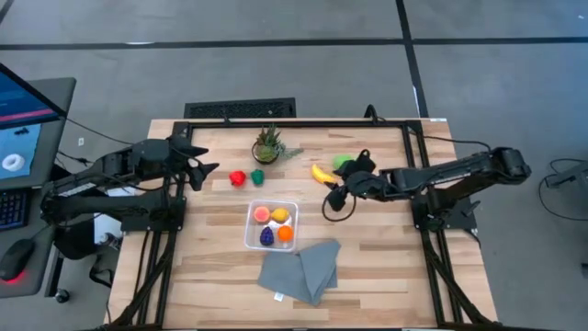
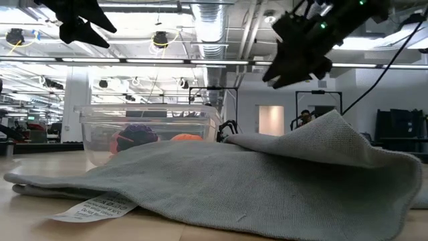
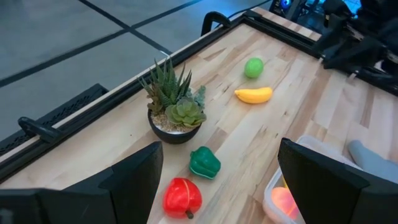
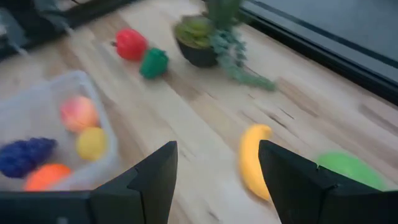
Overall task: Pick and placing Produce into tupperware
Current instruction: Put the green melon into the transparent container
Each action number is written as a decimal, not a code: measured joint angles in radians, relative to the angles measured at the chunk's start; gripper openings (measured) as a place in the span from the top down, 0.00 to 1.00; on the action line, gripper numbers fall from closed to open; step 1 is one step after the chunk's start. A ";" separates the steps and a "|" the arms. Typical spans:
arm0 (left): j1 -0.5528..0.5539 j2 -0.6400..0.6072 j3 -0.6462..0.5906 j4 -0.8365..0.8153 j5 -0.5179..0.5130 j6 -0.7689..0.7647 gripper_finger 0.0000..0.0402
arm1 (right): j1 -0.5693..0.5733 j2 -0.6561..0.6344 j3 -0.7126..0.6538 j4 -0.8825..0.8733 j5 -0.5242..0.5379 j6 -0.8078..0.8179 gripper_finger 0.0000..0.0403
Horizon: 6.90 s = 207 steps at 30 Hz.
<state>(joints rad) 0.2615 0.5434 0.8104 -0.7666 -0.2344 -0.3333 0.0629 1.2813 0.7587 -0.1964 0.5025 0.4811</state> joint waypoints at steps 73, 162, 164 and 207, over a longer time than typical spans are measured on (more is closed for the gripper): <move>-0.119 0.094 0.000 -0.082 0.026 -0.294 0.24 | -0.759 0.238 -0.003 -0.077 -0.791 -1.011 0.38; -0.163 0.096 0.000 -0.104 -0.015 -0.382 0.24 | -0.702 0.434 0.196 -0.090 -0.742 -0.881 0.23; -0.163 0.096 0.000 -0.104 -0.015 -0.382 0.24 | -0.694 0.437 0.196 -0.079 -0.743 -0.894 0.23; -0.163 0.096 0.000 -0.103 -0.016 -0.389 0.24 | -0.645 0.517 0.202 -0.100 -0.733 -0.897 0.23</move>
<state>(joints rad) 0.0985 0.6395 0.8101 -0.8696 -0.2509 -0.7226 -0.5826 1.7986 0.9607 -0.2965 -0.2307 -0.4157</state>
